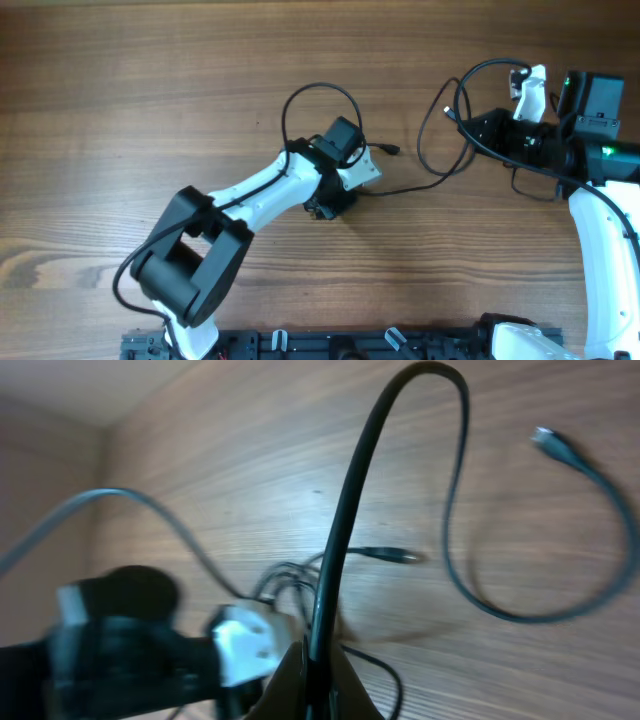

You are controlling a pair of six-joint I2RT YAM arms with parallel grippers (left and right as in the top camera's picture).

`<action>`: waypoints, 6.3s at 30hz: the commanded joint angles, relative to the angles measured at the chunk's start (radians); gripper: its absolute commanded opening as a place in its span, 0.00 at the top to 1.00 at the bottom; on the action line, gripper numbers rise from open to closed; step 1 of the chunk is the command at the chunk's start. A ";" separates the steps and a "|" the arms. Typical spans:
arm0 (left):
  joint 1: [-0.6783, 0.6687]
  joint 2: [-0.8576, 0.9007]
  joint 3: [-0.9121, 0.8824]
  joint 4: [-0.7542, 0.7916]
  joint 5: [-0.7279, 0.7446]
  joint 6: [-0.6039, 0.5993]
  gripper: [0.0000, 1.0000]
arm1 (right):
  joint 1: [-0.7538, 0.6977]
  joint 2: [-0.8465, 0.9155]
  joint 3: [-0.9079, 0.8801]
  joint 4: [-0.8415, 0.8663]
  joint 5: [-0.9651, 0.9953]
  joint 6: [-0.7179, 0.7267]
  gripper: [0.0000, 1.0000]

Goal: Untangle cables

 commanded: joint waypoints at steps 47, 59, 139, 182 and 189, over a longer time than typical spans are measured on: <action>0.659 -0.156 -0.045 0.079 0.760 -0.245 0.89 | -0.057 0.407 0.007 0.108 0.156 -0.129 0.00; 0.659 -0.156 -0.045 0.079 0.760 -0.245 0.89 | -0.054 0.410 0.336 -0.351 0.626 0.085 0.00; 0.659 -0.156 -0.045 0.080 0.760 -0.245 0.91 | -0.397 0.509 0.367 -0.037 0.462 -0.048 0.53; 0.578 -0.156 -0.045 0.098 0.029 -0.717 0.00 | 0.718 0.522 0.206 0.193 0.497 0.326 0.57; 0.578 -0.156 -0.045 0.101 0.029 -0.717 0.00 | 0.770 0.581 0.204 0.263 0.563 0.359 0.94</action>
